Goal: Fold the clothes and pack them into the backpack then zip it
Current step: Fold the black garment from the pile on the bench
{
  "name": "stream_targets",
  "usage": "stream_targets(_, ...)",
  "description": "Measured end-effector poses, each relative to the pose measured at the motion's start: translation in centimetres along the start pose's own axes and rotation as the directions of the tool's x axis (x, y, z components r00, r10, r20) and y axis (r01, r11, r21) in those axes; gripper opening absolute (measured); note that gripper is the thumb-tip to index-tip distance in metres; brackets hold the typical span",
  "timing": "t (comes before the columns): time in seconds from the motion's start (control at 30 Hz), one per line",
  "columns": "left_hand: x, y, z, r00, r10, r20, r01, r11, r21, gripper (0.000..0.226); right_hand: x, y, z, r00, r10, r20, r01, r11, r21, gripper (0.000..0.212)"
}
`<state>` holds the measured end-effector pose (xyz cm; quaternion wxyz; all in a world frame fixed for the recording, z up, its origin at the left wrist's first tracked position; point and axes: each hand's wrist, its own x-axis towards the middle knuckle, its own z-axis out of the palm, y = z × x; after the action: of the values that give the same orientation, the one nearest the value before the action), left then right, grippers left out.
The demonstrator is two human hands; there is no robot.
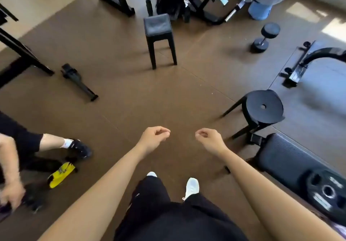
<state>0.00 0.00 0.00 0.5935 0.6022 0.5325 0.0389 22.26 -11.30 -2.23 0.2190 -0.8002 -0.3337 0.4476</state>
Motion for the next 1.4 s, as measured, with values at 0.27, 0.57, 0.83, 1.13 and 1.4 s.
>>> stream_targets(0.27, 5.9, 0.8, -1.2, 0.996, -0.088, -0.008, 0.087, 0.991, -0.099, 0.012, 6.9, -2.9, -1.5, 0.993, 0.112, 0.03, -0.113, 0.993, 0.036, 0.013)
stream_targets(0.57, 18.6, 4.7, -10.5, 0.996, -0.093, 0.001, 0.093, 0.995, -0.043, 0.019, 17.0, -12.7, -3.3, 0.991, 0.129, 0.028, -0.132, 0.972, 0.193, 0.018)
stream_targets(0.83, 30.6, 12.8, -13.6, 0.995, -0.061, 0.082, 0.051, 0.991, 0.125, 0.017, 27.0, -17.5, -7.1, 0.99, 0.13, -0.046, -0.121, 0.979, 0.161, 0.011)
stream_targets(1.13, 45.8, 24.8, -10.9, 0.978, -0.157, 0.14, 0.112, 0.951, 0.287, 0.013, 43.0, -18.6, -16.9, 0.987, 0.158, -0.021, -0.155, 0.981, 0.119, 0.014)
stream_targets(1.4, 58.5, 36.3, -10.6, 0.986, -0.103, 0.129, 0.063, 0.958, 0.28, 0.011, 57.2, -22.8, -29.2, 0.99, 0.114, 0.086, -0.104, 0.988, -0.113, 0.024)
